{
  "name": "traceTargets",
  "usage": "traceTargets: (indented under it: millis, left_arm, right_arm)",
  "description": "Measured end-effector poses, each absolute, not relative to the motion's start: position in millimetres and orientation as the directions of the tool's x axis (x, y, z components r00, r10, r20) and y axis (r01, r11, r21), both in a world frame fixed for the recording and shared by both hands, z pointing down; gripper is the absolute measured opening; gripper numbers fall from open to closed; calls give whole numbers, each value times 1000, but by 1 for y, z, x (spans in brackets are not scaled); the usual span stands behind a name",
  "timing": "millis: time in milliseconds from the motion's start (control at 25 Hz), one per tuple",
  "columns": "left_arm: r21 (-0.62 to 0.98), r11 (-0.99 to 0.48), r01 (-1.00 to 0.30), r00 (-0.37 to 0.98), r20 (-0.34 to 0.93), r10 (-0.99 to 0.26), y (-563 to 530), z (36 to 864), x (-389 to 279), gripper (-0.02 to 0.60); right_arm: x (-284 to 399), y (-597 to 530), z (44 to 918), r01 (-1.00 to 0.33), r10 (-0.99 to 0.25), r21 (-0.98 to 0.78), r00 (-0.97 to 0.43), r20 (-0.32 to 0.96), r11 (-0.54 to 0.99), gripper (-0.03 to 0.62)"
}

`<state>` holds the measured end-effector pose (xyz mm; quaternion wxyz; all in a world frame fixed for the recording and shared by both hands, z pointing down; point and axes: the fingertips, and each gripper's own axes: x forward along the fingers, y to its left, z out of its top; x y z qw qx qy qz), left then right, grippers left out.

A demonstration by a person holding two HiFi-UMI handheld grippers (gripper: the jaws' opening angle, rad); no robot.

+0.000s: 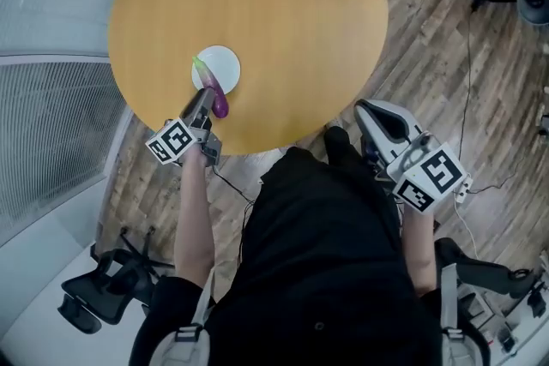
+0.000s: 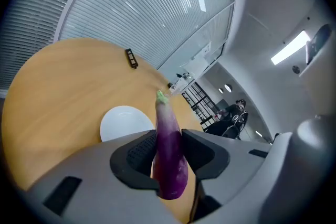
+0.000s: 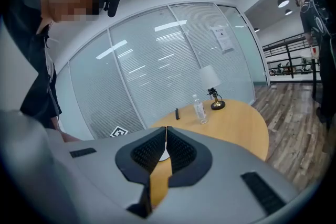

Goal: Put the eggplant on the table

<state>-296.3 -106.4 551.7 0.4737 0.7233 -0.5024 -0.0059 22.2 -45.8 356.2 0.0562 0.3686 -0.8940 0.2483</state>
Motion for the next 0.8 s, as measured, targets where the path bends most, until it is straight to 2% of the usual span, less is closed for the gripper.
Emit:
traceTargets:
  millis: [320,800]
  left_arm:
    - [640,-26,-768,502,577,-644,-135,585,-294,161]
    - [559,61,-827,431,699,-570,-163,627,-296,161]
  right_arm:
    - [35,-33,360,-735,-674,-401,-671,310,547,17]
    - [49,-23,366,-770,-697,-393,-630,342,503,17]
